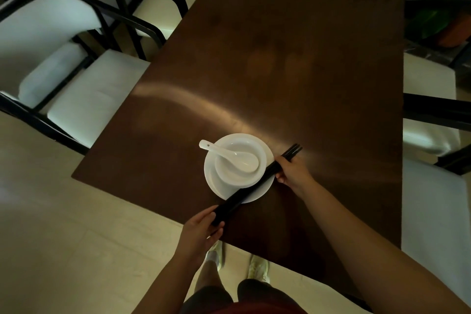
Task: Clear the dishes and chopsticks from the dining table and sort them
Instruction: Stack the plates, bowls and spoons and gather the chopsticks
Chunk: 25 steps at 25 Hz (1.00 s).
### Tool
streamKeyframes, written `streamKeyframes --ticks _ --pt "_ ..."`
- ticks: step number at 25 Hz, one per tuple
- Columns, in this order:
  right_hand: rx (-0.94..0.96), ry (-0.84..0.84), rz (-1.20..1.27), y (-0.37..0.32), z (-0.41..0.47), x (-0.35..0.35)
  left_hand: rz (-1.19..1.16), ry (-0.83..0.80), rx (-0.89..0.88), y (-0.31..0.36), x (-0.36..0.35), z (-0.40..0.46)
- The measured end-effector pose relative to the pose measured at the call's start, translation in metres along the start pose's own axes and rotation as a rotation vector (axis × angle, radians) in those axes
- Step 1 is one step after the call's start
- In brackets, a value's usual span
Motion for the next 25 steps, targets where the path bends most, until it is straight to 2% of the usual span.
streamKeyframes --ticks 4,15,18,20,23,25 --pt "-0.046 -0.040 -0.088 -0.009 0.000 -0.002 -0.015 -0.017 0.050 -0.002 -0.002 -0.005" --pt "-0.087 0.007 0.076 -0.002 -0.010 -0.003 -0.231 0.010 0.166 -0.009 0.002 0.001" --pt "-0.120 0.007 0.047 0.007 -0.022 -0.002 -0.189 0.019 0.174 -0.011 0.007 0.002" --pt "-0.147 -0.003 0.010 0.017 -0.034 -0.002 -0.035 0.090 0.104 -0.002 0.013 0.004" --pt "-0.167 -0.039 0.027 0.035 -0.053 -0.005 0.232 0.237 -0.230 0.038 0.034 0.017" --pt "-0.144 -0.042 0.041 0.044 -0.060 -0.010 0.393 0.215 -0.379 0.076 0.037 0.030"
Point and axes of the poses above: each hand's wrist, its own z-axis towards the middle knuckle, its own x-axis out of the back of the hand, y = z × x, the point moved 2 cm from there along z, towards the middle knuckle, and after that the axes turned 9 degrees about -z, right-handed, at the moved point
